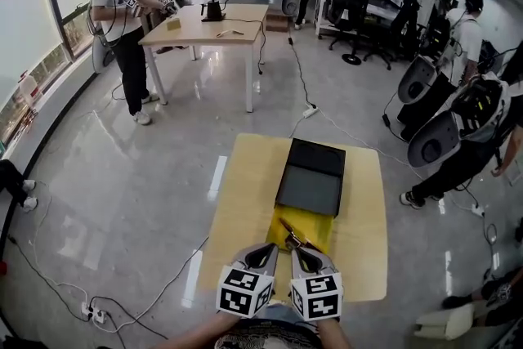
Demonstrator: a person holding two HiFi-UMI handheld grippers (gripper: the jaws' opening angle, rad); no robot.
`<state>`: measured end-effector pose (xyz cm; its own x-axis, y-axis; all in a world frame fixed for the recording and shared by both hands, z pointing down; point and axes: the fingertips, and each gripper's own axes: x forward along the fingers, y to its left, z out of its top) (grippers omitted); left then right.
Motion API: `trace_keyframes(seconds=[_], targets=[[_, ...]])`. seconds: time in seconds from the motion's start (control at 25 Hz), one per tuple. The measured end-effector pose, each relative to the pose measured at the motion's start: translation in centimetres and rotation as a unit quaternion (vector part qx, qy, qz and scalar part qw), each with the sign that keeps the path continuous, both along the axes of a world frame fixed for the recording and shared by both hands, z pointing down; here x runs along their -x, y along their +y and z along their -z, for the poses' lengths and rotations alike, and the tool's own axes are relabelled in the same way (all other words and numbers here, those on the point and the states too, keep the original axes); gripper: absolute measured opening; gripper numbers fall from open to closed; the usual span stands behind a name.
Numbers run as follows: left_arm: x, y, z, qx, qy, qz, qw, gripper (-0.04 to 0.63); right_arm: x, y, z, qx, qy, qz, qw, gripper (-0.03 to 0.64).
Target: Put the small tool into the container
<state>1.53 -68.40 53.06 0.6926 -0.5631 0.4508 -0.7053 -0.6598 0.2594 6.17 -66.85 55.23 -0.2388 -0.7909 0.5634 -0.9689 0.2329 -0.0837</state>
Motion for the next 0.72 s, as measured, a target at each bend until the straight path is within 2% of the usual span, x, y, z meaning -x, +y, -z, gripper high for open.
trace_keyframes(seconds=[0.24,0.52,0.72], targets=[[2.4,6.9,1.8,-0.011,0.001,-0.013,0.9999,0.003,3.6,6.7,4.1,-0.054,-0.082,0.002,0.995,0.005],[5.4,12.6,2.4,-0.016,0.004,-0.017,0.9997,0.003,6.9,12.6,5.2,-0.065,-0.085,0.004,0.994,0.005],[4.8,13.3,4.0,-0.017,0.009,-0.017,0.9997,0.003,6.4,13.3,6.9,-0.069,-0.087,0.003,0.994,0.005]])
